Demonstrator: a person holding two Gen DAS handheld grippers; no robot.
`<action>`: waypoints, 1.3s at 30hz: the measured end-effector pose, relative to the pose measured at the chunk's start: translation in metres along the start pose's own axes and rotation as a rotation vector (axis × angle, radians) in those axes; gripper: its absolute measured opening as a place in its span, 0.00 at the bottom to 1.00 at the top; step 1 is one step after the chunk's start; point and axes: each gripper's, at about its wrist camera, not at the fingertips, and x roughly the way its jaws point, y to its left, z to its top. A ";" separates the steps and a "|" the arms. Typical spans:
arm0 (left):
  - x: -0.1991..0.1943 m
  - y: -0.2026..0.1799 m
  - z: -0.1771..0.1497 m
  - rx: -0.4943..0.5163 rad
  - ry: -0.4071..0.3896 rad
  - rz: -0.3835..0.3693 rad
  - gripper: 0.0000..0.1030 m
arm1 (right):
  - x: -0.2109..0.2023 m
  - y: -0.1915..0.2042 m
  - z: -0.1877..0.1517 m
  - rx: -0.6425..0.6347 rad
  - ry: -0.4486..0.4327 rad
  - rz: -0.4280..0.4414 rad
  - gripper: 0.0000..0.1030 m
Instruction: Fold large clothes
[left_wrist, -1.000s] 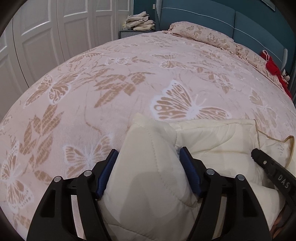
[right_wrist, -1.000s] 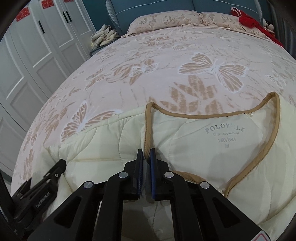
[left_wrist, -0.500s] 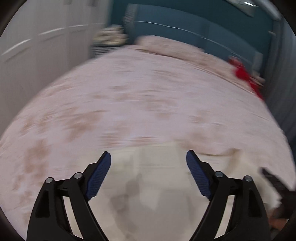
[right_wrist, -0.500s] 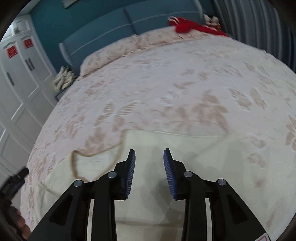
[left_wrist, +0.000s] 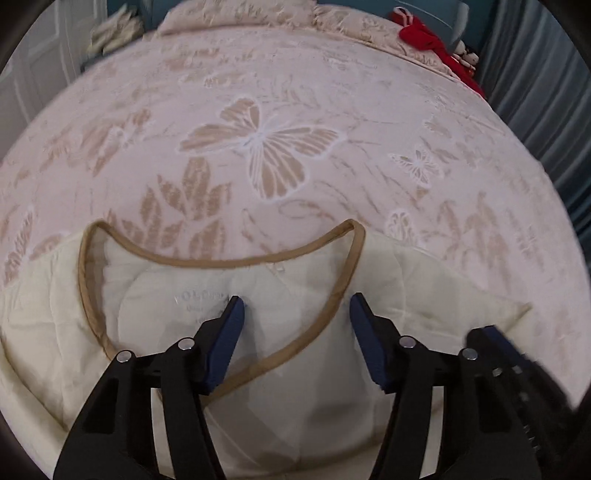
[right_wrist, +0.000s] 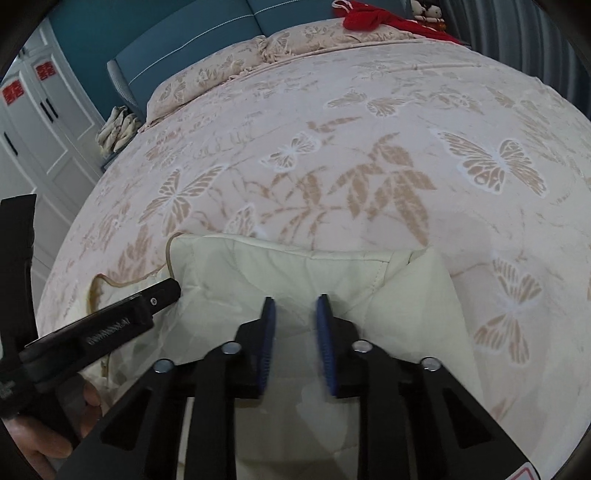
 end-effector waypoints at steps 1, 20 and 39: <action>0.000 -0.003 -0.002 0.025 -0.011 0.019 0.53 | 0.001 0.000 0.000 -0.003 -0.002 -0.006 0.12; -0.065 0.106 -0.007 0.019 -0.125 0.263 0.53 | -0.060 0.059 0.031 -0.074 -0.108 0.024 0.18; -0.019 0.124 -0.026 -0.002 -0.134 0.270 0.66 | 0.049 0.145 -0.012 -0.295 0.032 0.015 0.11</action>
